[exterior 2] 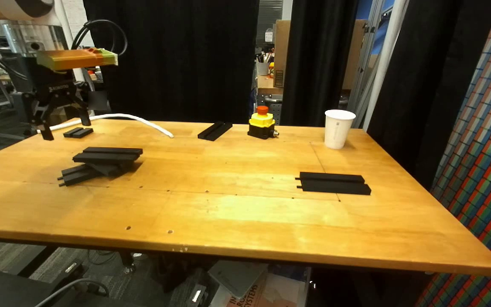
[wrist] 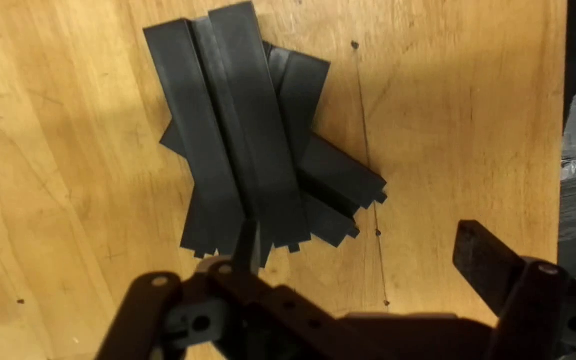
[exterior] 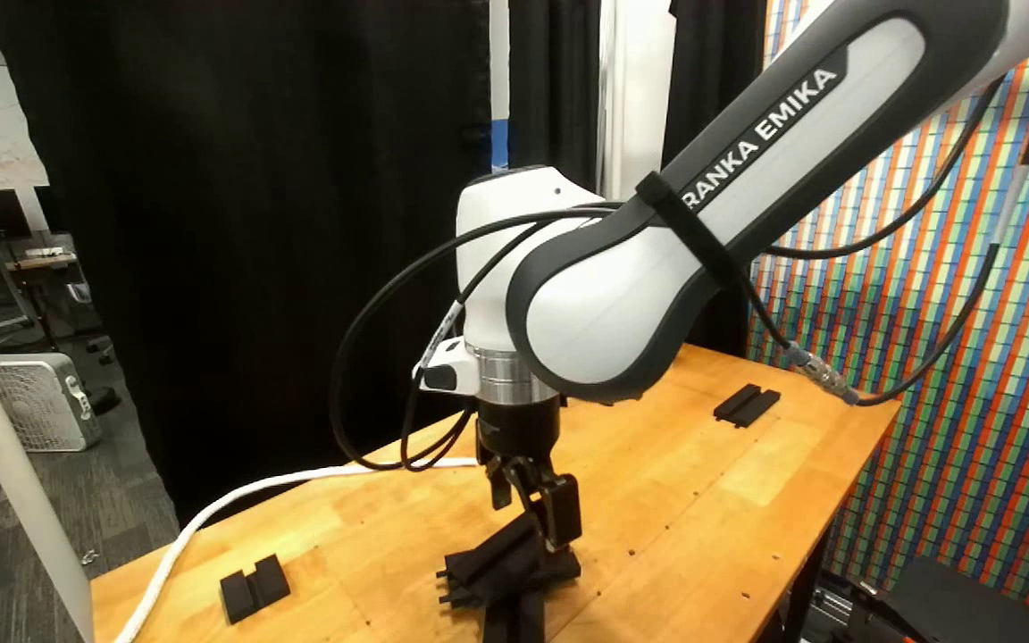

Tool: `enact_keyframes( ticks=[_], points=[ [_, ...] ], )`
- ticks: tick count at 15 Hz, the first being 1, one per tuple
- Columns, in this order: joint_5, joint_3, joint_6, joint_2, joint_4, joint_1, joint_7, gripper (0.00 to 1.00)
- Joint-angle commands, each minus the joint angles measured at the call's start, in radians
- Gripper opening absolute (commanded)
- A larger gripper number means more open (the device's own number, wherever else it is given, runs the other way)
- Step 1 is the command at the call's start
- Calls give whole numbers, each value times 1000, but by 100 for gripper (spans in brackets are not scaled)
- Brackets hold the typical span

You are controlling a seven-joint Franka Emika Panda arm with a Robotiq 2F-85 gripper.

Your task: Connect three black boards together

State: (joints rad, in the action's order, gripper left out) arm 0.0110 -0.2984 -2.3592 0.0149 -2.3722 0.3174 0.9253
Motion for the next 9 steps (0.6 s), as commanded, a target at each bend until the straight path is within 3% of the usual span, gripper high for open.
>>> enact_keyframes(
  ticks=[1,9],
  points=[
    [15,-13,-79,-50,20,6,38,100],
    [83,-15,-189,-150,19,-21,142,100]
  ],
)
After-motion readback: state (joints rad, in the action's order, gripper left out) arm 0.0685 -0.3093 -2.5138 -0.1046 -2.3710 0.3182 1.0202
